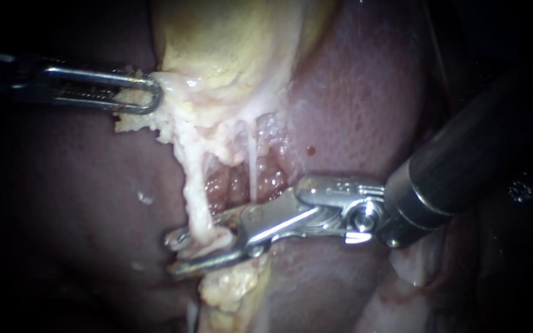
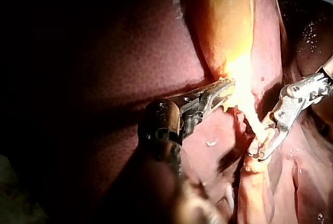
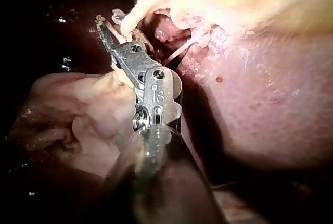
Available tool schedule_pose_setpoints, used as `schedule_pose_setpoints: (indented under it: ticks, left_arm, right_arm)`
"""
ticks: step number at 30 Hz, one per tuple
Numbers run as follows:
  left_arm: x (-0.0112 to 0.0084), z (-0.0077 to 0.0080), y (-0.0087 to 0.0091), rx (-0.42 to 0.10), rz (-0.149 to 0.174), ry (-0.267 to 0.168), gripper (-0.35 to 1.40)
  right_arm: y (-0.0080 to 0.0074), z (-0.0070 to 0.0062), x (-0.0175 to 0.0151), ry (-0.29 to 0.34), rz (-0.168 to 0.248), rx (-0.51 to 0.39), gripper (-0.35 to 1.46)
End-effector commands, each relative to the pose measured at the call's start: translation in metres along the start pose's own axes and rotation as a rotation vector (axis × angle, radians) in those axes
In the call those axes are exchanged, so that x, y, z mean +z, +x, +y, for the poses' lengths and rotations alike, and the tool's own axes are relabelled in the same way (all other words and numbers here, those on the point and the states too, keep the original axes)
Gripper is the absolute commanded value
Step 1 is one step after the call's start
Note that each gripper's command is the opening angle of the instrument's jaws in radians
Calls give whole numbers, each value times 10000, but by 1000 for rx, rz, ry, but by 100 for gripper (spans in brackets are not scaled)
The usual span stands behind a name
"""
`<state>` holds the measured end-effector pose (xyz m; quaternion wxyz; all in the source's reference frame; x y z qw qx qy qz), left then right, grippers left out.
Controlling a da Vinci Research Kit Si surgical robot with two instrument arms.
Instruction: Clipping second clip left tube
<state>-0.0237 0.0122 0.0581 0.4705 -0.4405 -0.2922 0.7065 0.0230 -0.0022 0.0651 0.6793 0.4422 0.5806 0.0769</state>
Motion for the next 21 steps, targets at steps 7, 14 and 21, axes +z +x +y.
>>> schedule_pose_setpoints:
  ticks: [7,14,21]
  left_arm:
    - [0,-1,0,0,0,0,-35]
    - [0,-1,0,0,0,-1,-35]
    - [0,-1,0,0,0,-1,-35]
  right_arm:
    - [-1,-2,-2,4,4,67,-35]
    - [-2,-4,-1,4,3,72,-35]
    - [-3,-3,-1,4,3,78,-35]
